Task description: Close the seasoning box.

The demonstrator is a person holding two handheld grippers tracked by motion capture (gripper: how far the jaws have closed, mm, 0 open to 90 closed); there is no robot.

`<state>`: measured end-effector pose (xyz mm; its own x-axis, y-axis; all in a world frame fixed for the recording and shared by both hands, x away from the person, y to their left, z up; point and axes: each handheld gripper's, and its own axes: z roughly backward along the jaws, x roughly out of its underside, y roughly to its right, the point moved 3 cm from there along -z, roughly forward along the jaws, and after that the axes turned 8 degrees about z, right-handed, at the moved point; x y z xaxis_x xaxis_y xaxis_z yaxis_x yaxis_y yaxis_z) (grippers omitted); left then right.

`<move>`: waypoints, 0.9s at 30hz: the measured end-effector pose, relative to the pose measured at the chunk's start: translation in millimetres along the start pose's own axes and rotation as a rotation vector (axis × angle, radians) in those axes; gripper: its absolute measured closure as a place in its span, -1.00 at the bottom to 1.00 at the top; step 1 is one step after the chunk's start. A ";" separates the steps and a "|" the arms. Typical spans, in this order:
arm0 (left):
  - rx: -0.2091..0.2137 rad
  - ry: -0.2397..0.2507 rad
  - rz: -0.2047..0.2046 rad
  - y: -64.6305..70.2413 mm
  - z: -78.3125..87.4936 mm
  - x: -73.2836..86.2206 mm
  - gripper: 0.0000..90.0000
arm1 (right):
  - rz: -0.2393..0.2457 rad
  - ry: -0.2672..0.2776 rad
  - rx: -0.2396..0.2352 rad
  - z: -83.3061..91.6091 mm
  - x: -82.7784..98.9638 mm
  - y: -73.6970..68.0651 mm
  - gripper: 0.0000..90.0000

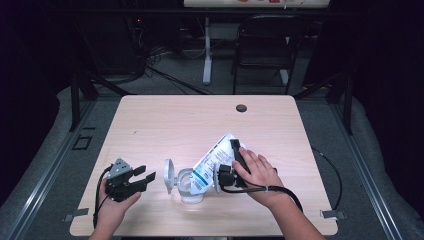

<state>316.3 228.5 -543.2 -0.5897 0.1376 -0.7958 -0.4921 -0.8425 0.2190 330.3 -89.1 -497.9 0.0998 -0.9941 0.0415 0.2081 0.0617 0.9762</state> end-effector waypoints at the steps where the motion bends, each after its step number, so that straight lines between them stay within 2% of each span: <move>1: 0.000 0.001 -0.001 -0.1 0.1 -0.1 0.13 | 0.007 -0.007 -0.002 0.5 -0.1 0.6 0.17; 24: -0.001 0.002 0.000 -0.3 0.3 -0.2 0.13 | 0.001 0.008 0.013 0.8 -2.1 2.4 0.20; 27: -0.002 0.002 -0.003 -0.5 0.3 -0.3 0.13 | 0.010 -0.002 0.010 1.7 -2.1 2.7 0.20</move>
<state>316.6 229.0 -542.9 -0.5869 0.1393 -0.7976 -0.4930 -0.8429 0.2156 329.1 -86.9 -495.0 0.0995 -0.9937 0.0514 0.1974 0.0703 0.9778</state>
